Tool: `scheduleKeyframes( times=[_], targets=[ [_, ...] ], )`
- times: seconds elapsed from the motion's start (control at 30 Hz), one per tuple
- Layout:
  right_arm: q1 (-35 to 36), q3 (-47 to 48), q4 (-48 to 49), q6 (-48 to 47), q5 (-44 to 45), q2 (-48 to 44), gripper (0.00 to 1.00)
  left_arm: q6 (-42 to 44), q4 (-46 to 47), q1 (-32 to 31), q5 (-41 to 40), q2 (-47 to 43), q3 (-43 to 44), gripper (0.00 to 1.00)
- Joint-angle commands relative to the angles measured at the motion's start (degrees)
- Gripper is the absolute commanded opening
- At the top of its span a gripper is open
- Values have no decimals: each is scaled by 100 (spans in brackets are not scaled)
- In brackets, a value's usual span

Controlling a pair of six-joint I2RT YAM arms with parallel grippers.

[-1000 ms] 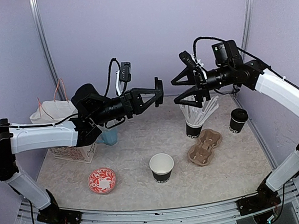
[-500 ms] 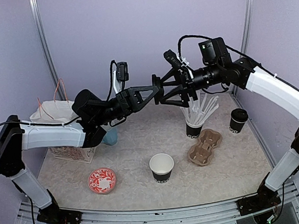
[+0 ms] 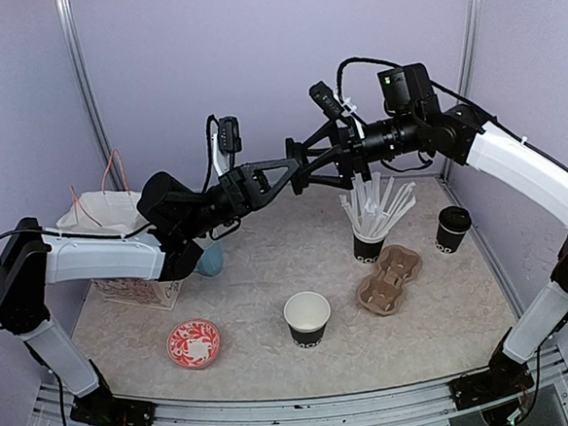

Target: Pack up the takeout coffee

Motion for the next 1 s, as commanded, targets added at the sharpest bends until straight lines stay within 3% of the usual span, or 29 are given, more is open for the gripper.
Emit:
scheduleKeyframes(
  times=[0.0, 0.13, 0.27, 0.33, 0.53, 0.6, 0.73, 0.97],
  targets=[
    [53, -72, 160, 51, 70, -12, 73, 32, 59, 2, -26, 4, -30, 18],
    [54, -280, 27, -210, 250, -114, 71, 460, -901, 13, -255, -205, -40, 33],
    [37, -594, -179, -529, 489, -249, 70, 1244, -2463, 11, -771, -791, -8, 47],
    [22, -727, -304, -708, 621, -316, 69, 1712, -3506, 16, -1022, -1055, 66, 60],
    [47, -811, -1278, -1799, 596, -274, 71, 2812, -5697, 146, -1729, -1695, 829, 67],
    [137, -732, -1813, -2193, 507, -130, 71, 3349, -6177, 149, -2429, -1714, 1156, 68],
    [533, -438, -2916, -2668, 668, 330, 69, 3957, -6320, 286, -4087, -1638, 1135, 68],
    [1036, -355, -3496, -2838, 1265, 919, 67, 3149, -5483, 1098, -3104, -1820, 282, 68]
  ],
)
